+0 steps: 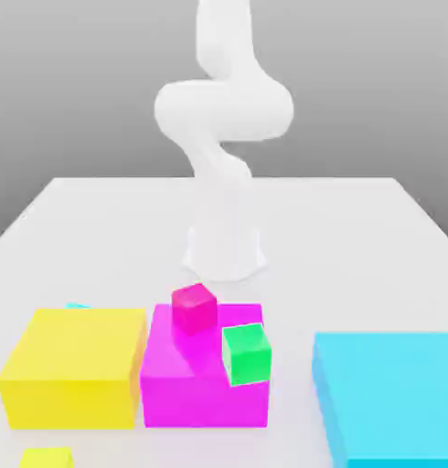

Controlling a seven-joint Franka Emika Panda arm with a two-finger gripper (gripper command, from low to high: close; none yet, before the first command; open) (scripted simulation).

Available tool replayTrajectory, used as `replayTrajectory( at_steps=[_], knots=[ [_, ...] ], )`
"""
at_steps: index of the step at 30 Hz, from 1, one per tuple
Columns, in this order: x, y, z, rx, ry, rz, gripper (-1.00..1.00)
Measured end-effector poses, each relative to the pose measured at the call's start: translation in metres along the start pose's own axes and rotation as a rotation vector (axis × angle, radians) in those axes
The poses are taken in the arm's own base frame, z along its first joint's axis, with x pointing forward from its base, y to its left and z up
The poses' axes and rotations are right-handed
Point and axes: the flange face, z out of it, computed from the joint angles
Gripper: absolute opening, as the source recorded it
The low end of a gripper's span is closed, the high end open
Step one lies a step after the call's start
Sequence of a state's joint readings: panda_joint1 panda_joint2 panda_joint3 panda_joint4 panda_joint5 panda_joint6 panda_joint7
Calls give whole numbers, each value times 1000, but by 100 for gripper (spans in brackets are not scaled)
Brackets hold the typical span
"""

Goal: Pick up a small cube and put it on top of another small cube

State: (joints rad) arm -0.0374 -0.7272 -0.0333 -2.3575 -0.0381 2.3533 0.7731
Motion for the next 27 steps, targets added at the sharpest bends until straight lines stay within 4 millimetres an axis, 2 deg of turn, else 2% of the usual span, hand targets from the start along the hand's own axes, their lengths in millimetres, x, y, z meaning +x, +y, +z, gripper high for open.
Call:
replayTrajectory(
  at_steps=[2, 5, 8, 10, 14, 17, 19, 21, 27],
  knots=[
    [9, 33, 52, -85, -23, 8, 0],
    [16, 94, 119, -199, -68, 26, 0],
    [11, 164, 174, -301, -127, 52, 0],
    [1, 215, 204, -363, -173, 74, 0],
    [-36, 316, 246, -463, -279, 128, 0],
    [-77, 384, 263, -515, -366, 176, 0],
    [-109, 425, 267, -542, -424, 217, 0],
    [-130, 451, 273, -553, -452, 246, 0],
    [-159, 474, 311, -557, -465, 235, 0]
  ],
)
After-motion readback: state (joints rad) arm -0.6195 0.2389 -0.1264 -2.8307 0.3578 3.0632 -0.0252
